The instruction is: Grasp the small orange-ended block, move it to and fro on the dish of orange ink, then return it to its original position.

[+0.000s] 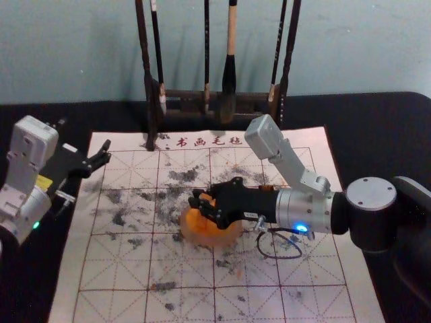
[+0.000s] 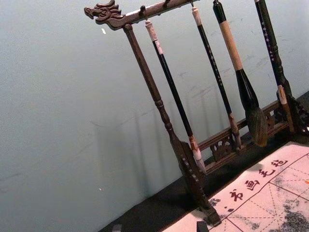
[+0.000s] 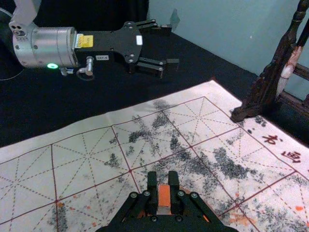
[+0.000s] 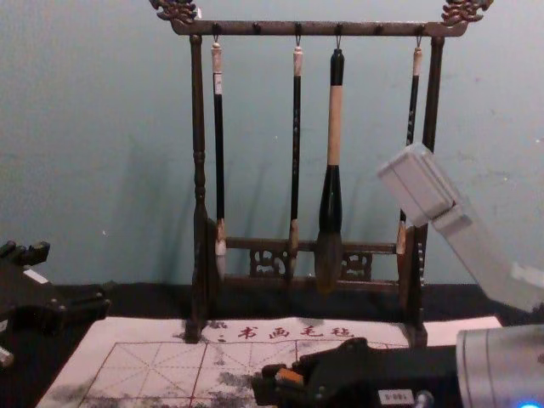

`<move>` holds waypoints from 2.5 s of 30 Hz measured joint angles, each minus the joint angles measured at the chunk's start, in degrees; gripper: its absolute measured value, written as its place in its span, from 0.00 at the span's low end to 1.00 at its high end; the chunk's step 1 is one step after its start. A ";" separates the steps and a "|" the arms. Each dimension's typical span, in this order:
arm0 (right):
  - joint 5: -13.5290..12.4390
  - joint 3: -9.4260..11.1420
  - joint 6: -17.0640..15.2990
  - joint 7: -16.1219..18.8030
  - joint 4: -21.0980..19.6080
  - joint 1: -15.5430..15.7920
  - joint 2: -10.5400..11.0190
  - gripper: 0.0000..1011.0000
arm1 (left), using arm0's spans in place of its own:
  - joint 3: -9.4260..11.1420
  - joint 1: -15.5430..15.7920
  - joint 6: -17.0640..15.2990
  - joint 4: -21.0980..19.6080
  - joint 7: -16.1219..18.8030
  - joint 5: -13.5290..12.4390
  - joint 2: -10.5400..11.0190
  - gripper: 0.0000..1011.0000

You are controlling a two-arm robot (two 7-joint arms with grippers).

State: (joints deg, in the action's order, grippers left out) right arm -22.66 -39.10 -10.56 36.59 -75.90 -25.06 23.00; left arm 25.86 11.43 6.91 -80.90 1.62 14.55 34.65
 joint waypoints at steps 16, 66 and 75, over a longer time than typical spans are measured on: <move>0.58 0.91 0.72 -1.13 3.11 -1.78 -1.62 0.11 | 0.00 0.00 0.00 0.00 0.00 0.00 0.00 0.99; -1.52 7.03 -1.42 -4.66 -8.12 2.15 3.52 0.11 | 0.00 0.00 0.00 0.00 0.00 0.00 0.00 0.99; -3.69 10.57 -2.01 -7.36 -14.63 5.89 7.34 0.11 | 0.00 0.00 0.00 0.00 0.00 0.00 0.00 0.99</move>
State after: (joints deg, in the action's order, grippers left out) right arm -26.34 -28.54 -12.57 29.23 -90.52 -19.16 30.34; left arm 25.86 11.43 6.91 -80.90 1.62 14.55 34.65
